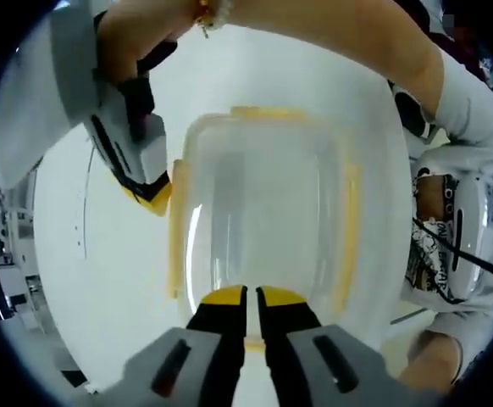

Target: Snap each plastic latch of the storage box into its locked position after aligning the lid with the box until every specified latch is closed and the lid sits flush.

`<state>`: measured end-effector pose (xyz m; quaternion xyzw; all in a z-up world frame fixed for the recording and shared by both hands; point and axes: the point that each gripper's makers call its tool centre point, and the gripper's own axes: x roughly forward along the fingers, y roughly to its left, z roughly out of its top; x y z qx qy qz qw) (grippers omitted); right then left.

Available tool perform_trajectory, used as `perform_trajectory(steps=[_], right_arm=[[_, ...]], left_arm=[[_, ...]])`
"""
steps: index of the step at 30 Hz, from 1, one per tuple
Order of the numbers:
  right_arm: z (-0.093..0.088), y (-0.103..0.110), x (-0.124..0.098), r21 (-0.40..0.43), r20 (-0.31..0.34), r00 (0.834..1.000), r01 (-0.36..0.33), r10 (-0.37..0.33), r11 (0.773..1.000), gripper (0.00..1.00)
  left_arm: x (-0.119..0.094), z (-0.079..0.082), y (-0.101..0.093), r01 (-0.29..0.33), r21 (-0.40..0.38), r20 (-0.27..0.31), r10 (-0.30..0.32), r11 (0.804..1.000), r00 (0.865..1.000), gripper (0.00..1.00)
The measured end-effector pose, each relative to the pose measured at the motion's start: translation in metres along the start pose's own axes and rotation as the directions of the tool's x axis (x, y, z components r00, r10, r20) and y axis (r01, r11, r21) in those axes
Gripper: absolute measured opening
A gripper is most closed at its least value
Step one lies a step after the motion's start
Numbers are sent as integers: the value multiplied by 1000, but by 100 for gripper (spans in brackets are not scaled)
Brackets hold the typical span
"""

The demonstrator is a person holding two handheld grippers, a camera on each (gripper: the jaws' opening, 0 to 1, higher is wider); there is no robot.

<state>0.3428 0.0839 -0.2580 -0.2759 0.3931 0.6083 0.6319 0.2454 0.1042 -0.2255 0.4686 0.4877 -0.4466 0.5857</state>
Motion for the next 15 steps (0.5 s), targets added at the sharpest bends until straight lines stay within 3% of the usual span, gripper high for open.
perform_trajectory(steps=[2,7,15], right_arm=[[-5,-2,6,-43,-44,999,-5,3,999,0],[-5,2,7,-75,-41,998,-43,40,996,0],[-9,11,15,-110,-61,984,-173,167,979,0]], left_arm=[[0,0,0,0,2,-3,0,1000,1000,5],[-2,2,2,7,8,6,-7,1000,1000,5],[-3,5,3,31,11,29,-31,999,999,5]])
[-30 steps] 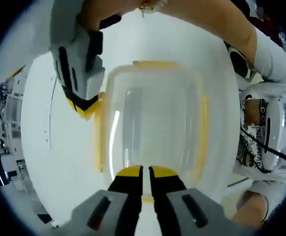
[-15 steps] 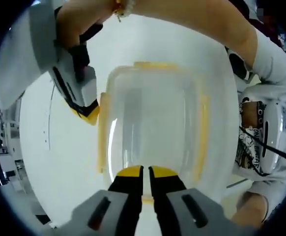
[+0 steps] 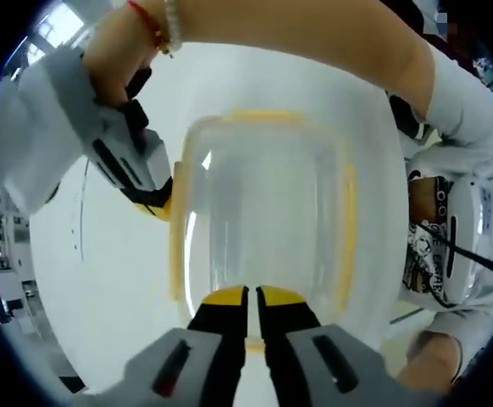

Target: Snap each plastic latch of the storage box into its locked position after aligning the lid with the box until every specified latch is closed and the lid sits flush.

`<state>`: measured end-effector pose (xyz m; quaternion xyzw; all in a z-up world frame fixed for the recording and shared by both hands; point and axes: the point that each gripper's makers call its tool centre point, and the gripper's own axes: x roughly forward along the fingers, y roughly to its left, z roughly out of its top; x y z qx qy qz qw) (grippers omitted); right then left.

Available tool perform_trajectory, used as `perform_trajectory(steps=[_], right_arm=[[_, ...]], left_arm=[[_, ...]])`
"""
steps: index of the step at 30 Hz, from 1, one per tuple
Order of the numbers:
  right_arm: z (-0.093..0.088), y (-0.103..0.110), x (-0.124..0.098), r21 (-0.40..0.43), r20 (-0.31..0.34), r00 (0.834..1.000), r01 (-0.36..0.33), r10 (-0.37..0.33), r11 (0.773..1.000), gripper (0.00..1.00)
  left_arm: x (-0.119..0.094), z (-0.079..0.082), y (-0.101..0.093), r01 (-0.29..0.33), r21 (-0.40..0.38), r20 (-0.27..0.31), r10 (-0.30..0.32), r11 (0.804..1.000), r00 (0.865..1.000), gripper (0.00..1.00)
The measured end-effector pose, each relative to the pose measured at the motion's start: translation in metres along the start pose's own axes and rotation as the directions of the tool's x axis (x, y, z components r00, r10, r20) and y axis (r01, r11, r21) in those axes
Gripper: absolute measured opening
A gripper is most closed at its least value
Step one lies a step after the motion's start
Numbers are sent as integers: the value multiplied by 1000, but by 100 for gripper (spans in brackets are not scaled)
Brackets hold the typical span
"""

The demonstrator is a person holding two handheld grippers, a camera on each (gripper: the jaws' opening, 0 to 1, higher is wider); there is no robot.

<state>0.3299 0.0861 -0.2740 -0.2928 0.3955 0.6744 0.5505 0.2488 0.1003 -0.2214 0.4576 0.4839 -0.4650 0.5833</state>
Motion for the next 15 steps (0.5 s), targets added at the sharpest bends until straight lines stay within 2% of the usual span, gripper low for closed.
perform_trajectory(steps=[4,15], right_arm=[[6,6,5,-30,1,1000,-21,21,999,0],[14,19,20,-72,-60,997,-61,57,996,0]], left_arm=[[1,2,-3,-1,5,-17,1,1000,1000,5],[4,3,-10,-9,22,-34,10,1000,999,4]])
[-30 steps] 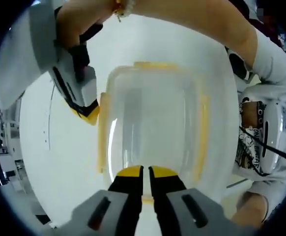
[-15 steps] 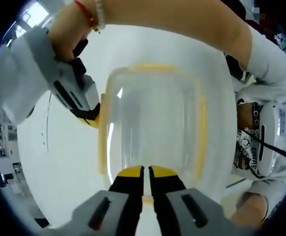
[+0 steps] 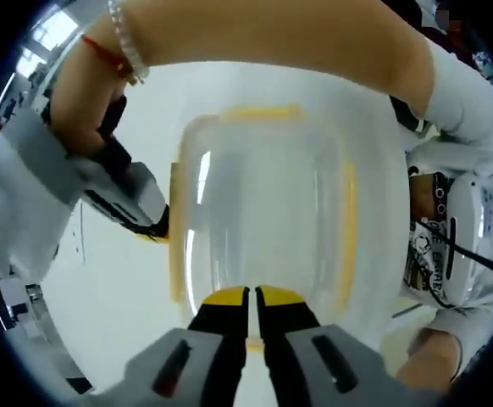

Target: Snap each plastic latch of the storage box into its locked position after aligning the lid with the box until every specified latch is closed and the lid sits flush.

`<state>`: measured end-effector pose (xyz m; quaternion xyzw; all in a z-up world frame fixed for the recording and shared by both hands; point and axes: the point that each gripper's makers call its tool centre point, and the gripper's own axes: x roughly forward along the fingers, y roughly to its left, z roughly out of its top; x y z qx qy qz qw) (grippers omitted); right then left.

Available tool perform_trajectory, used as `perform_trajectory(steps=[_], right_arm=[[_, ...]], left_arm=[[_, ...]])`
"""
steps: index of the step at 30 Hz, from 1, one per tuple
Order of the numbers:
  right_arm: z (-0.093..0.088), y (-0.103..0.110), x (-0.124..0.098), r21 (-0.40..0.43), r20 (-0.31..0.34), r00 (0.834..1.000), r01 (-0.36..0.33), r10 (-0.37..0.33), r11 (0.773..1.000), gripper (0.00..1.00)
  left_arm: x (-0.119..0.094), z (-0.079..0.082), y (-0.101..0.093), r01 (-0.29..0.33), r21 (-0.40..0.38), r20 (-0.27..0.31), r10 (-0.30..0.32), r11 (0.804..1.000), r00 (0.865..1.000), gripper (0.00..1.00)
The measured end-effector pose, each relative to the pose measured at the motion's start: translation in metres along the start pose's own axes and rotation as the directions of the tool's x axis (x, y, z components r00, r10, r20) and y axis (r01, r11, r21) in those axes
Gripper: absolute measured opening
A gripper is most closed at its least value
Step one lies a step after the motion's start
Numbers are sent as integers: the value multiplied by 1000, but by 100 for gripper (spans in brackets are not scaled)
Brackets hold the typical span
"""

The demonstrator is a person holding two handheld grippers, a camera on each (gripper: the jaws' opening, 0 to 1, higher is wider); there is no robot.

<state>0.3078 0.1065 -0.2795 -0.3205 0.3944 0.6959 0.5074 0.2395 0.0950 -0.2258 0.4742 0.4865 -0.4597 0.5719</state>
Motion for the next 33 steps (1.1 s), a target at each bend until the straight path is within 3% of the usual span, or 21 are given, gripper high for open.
perform_trajectory(steps=[5,16,19,24,27,30,33], right_arm=[[1,-1,3,-7,-34,999,4,-4,1000,0],[0,0,6,47,-30,999,12,-11,999,0],[-6,-12,12,39,-95,993,69,-65,997,0],[7,-14,8,34,-33,998,63,-62,997,0],[16,-24,0,35,9,992,122,-122,992,0],[22,-34,-15,44,60,978,198,-200,979,0],[23,-43,-38,40,115,949,292,-295,956,0]], left_arm=[[2,0,-3,-5,2,-16,5,1000,1000,4],[2,-2,-4,4,18,-8,-4,1000,1000,4],[1,-3,-3,15,17,10,-15,1000,1000,4],[1,-3,0,21,11,24,-22,1000,999,4],[0,-3,1,25,8,30,-25,1000,999,4],[0,-3,3,32,-5,35,-32,999,999,4],[-1,-3,5,36,-15,39,-36,999,999,4]])
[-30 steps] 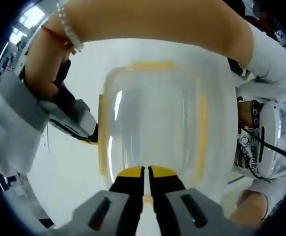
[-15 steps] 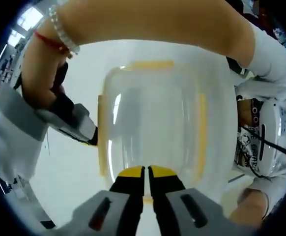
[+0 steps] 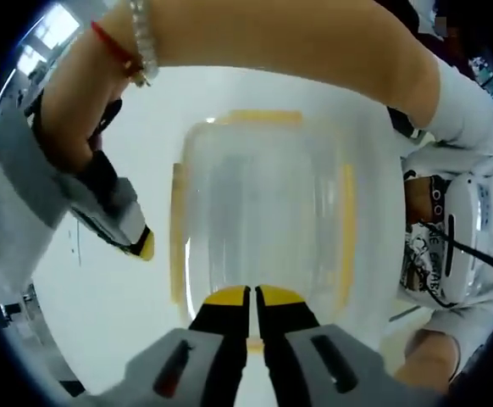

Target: Snap each plastic latch of the storage box into its locked position after aligning the lid with the box until every specified latch is closed and the lid sits flush.

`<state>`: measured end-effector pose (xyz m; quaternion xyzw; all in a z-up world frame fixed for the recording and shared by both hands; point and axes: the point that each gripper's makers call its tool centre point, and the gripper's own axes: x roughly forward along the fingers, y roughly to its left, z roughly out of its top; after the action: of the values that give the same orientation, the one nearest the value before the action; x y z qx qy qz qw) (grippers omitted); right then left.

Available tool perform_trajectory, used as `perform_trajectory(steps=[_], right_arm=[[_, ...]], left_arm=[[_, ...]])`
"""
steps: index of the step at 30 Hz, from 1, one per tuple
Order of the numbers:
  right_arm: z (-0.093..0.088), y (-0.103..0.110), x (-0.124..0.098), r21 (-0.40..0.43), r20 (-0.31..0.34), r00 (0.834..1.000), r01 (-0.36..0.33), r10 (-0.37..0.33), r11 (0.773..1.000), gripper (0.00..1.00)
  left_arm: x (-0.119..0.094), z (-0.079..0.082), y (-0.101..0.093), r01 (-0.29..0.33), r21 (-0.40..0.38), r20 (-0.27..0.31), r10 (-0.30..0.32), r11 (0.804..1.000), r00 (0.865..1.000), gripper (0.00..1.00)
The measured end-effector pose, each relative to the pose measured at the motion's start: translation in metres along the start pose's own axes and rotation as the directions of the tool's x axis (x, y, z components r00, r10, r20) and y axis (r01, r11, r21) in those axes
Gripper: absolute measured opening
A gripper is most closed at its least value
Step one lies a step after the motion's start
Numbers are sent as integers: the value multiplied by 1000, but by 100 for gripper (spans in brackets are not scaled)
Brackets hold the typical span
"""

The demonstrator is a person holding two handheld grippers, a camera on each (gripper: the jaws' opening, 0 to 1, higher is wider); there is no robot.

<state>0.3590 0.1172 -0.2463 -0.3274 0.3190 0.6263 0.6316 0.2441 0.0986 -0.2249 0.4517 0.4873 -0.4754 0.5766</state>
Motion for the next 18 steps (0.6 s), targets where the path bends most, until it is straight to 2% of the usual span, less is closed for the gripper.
perform_trajectory(steps=[3,8,10,13,18], right_arm=[[0,-10,-17,11,33,998,61,-62,998,1],[-1,-18,-48,51,134,977,163,-169,985,3],[-1,-26,-63,85,191,957,204,-217,975,3],[-3,-27,-82,126,256,931,237,-262,963,4],[-3,-30,-114,172,330,867,334,-374,927,4]], left_arm=[[0,0,2,13,-13,4,-13,1000,1000,4],[0,0,4,38,-31,31,-37,999,999,4],[0,0,4,49,-42,43,-47,998,998,4],[1,0,4,66,-64,51,-62,996,997,4],[3,1,-1,76,-72,36,-74,994,997,4]])
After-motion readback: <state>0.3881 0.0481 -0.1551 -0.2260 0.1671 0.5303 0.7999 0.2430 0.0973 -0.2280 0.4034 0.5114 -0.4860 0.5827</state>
